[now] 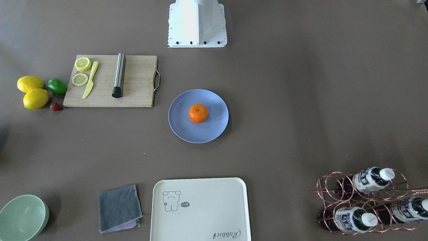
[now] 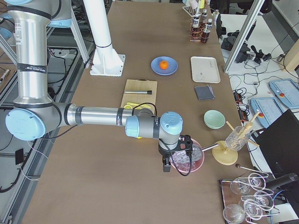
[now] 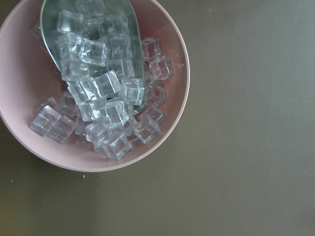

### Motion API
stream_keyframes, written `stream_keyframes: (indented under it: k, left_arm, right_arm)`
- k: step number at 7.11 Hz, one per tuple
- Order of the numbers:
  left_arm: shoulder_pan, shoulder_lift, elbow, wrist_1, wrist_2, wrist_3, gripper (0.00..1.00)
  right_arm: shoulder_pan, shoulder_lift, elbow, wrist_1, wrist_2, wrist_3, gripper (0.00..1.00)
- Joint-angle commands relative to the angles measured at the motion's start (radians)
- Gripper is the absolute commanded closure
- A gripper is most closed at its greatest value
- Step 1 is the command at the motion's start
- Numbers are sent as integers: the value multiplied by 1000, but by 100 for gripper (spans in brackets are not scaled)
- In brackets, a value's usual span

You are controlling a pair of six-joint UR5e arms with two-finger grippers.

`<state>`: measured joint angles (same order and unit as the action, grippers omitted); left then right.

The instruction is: Pick orange to plate

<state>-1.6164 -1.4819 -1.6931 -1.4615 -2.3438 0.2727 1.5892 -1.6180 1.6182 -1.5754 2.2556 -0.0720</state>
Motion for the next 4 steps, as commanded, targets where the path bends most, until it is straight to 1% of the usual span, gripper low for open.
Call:
stream_keyframes:
  k: [1, 4]
  left_arm:
    - [1, -4, 0, -9, 1, 0, 2]
    - [1, -8, 13, -13, 0, -3, 2]
  right_arm:
    - [0, -2, 5, 0, 2, 0, 0]
    - [0, -2, 3, 0, 2, 0, 0]
